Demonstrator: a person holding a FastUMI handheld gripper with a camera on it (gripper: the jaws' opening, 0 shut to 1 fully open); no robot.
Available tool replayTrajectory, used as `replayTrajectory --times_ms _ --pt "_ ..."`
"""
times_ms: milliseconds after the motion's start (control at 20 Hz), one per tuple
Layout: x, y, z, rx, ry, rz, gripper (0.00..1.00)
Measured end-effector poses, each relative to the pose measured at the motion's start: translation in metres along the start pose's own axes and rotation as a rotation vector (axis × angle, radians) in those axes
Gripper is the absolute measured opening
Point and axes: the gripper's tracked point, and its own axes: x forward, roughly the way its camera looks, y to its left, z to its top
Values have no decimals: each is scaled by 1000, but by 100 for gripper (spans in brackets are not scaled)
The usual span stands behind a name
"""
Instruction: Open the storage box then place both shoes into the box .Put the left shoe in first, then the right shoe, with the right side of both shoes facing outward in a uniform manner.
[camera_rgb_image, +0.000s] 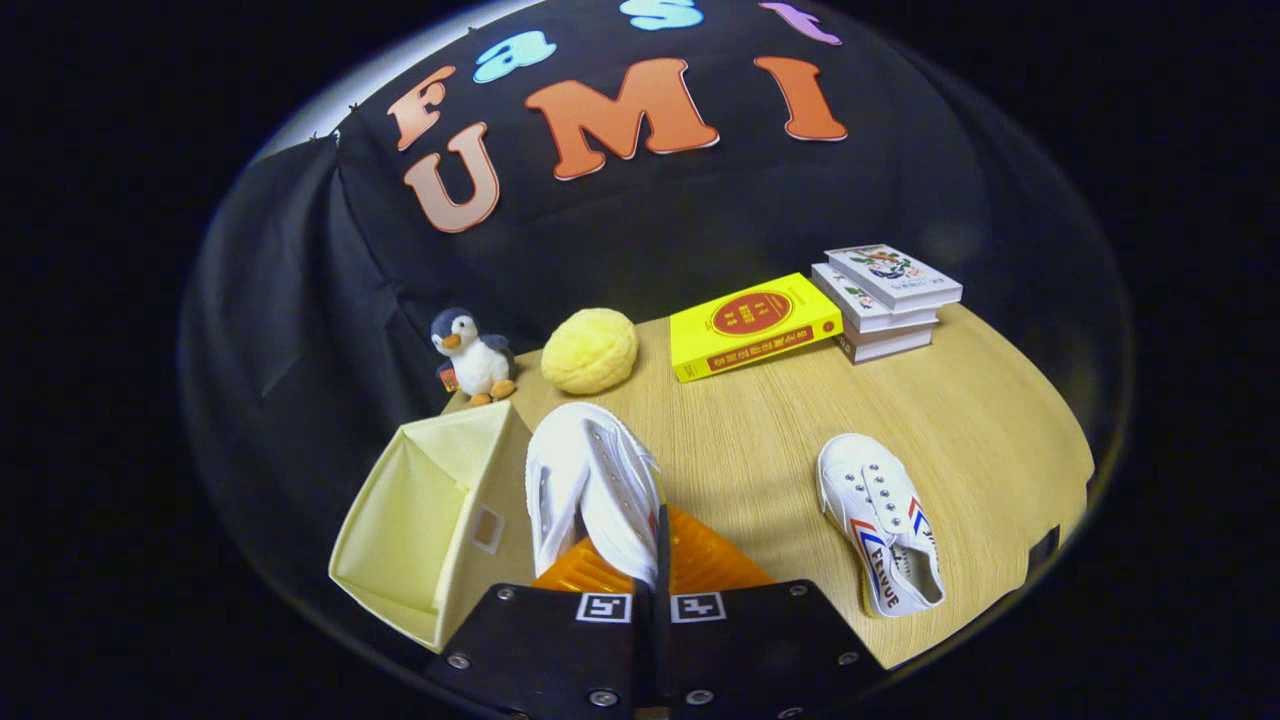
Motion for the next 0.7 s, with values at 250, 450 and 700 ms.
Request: replayTrajectory --times_ms 250,450,700 --pt "-19 75 34 54 -54 27 0" --pt "-3 138 14 105 -3 47 0" --pt "32 179 -30 103 83 -3 0"
